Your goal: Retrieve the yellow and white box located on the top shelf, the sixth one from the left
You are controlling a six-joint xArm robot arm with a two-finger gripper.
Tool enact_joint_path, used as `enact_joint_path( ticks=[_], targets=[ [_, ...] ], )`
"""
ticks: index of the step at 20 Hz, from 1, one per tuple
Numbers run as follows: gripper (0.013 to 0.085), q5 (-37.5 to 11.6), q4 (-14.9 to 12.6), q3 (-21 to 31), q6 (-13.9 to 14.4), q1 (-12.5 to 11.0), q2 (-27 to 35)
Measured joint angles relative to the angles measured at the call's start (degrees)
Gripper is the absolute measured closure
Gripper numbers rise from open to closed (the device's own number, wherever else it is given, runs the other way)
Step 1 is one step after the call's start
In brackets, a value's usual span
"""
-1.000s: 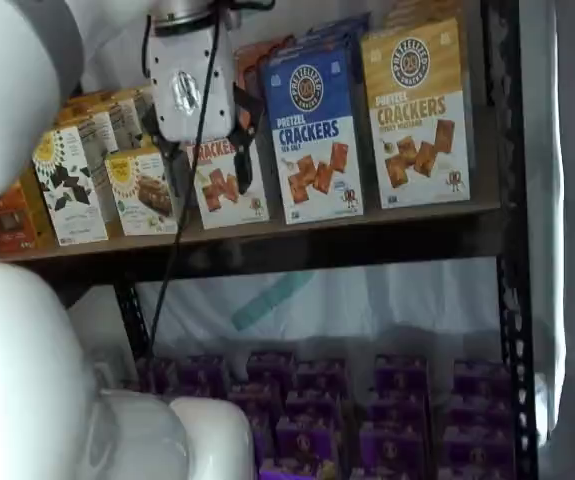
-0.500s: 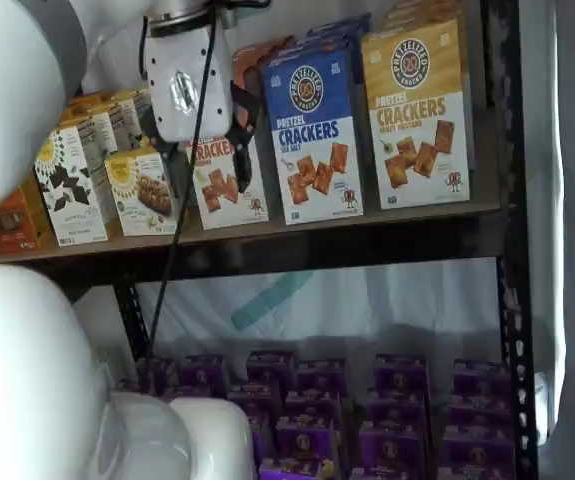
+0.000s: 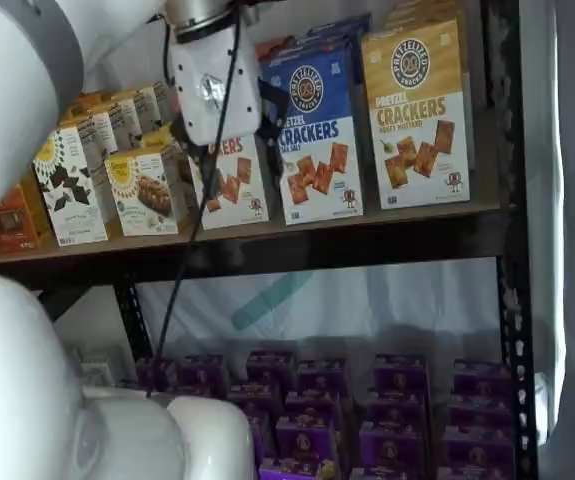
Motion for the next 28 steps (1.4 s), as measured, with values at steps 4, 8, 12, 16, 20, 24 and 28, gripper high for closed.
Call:
enact_joint_path(
  ticks=[4, 8, 12, 16, 20, 24, 28],
  targets=[
    [0.0130, -3.0, 1.0, 0.6, -5.4, -5.9, 0.8],
    [0.0130, -5.9, 2.4, 0.5, -11.5, -12.3, 2.9],
    [0.0130, -8.5, 3.1, 0.2, -15.5, -16.3, 5.0],
    [0.0130, -11.4, 3.1, -0.2, -18.0, -18.9, 6.7],
    [0.0130, -14.4, 4.3, -1.2, -21.1, -22.2, 8.9],
    [0.0130, -16.9, 5.0, -3.1, -23.8, -25.0, 12.1],
    [0.0130, -18.5, 5.8, -5.3, -25.6, -26.8, 14.5]
  ],
)
